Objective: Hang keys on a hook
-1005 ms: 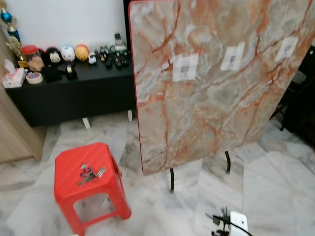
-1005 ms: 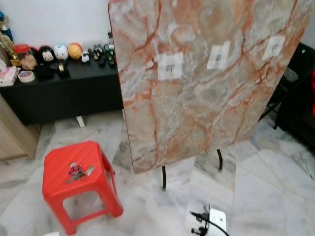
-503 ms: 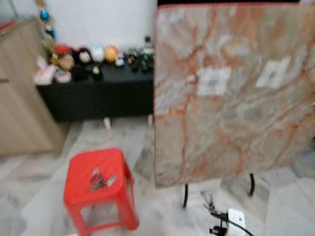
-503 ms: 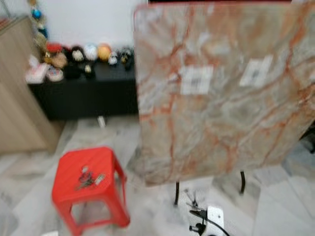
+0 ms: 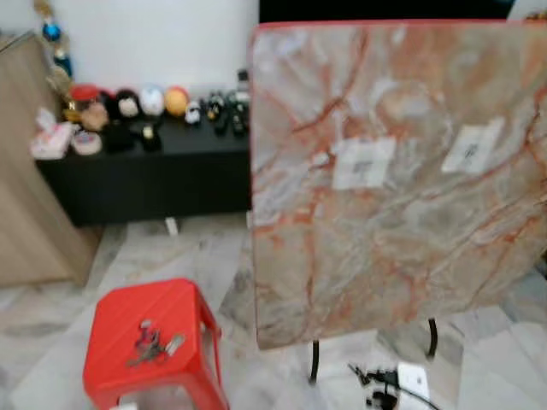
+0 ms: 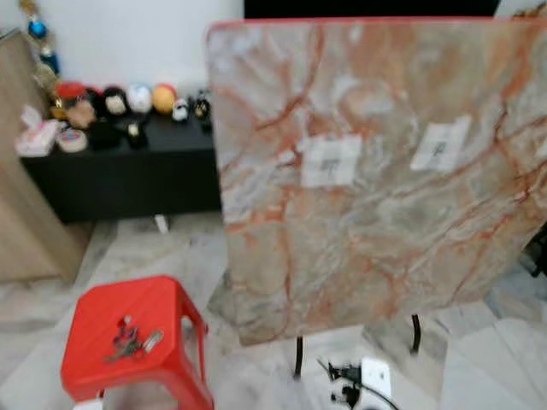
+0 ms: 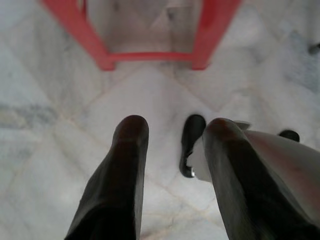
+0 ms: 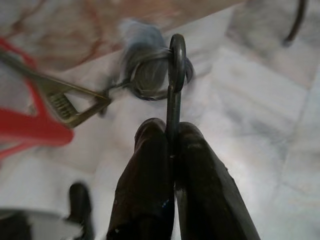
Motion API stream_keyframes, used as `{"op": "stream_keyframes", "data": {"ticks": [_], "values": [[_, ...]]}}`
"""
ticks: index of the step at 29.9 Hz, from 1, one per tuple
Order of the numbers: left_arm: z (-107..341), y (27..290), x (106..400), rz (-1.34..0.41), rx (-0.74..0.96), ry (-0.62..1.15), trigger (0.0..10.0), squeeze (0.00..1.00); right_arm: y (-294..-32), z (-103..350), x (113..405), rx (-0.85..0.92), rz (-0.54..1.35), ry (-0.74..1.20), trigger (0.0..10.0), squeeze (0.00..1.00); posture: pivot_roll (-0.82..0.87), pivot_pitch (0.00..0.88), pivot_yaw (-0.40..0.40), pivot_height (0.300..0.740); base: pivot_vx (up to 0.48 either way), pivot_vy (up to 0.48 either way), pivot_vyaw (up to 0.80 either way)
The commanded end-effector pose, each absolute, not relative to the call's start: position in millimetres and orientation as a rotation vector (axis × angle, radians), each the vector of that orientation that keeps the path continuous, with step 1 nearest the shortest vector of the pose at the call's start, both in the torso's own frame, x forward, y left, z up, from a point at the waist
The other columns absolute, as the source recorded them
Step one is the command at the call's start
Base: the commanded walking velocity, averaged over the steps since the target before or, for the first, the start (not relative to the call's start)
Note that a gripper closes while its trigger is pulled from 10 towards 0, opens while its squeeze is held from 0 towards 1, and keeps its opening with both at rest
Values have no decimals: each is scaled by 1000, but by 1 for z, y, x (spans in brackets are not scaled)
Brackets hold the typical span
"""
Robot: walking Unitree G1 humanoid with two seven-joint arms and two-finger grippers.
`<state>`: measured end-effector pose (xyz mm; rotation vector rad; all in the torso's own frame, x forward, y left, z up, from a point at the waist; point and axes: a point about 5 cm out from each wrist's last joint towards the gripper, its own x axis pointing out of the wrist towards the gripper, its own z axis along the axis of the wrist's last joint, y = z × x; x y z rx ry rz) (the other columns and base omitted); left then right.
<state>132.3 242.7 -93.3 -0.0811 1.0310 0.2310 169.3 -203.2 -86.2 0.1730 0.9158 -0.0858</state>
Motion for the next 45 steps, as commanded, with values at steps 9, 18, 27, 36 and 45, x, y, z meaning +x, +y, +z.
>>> {"op": "stream_keyframes", "data": {"ticks": [9, 18, 27, 36, 45], "values": [[-96, 246, 123, 231, -46, 1070, 10000, 0, -194, -12, 282, 94, -1, 539, 10000, 0, 44, 0, -33, 740, 0, 0, 0], [-95, 248, 122, 261, -55, 1061, 10000, 0, -182, 35, 321, 77, 63, 306, 10000, 0, 50, 0, -42, 740, 0, 0, 0], [-95, 253, 120, 269, -43, 1063, 10000, 0, -168, 58, 325, 26, 123, 212, 10000, 0, 51, 0, -27, 740, 0, 0, 0], [-94, 254, 120, 267, -35, 1066, 10000, 0, -149, 79, 334, 28, 179, 157, 10000, 0, 45, 0, -19, 740, 0, 0, -77], [-95, 252, 120, 268, -40, 1063, 10000, 0, -136, 90, 337, 46, 213, 159, 10000, 0, 55, 0, -24, 740, 0, 0, 26]]}}
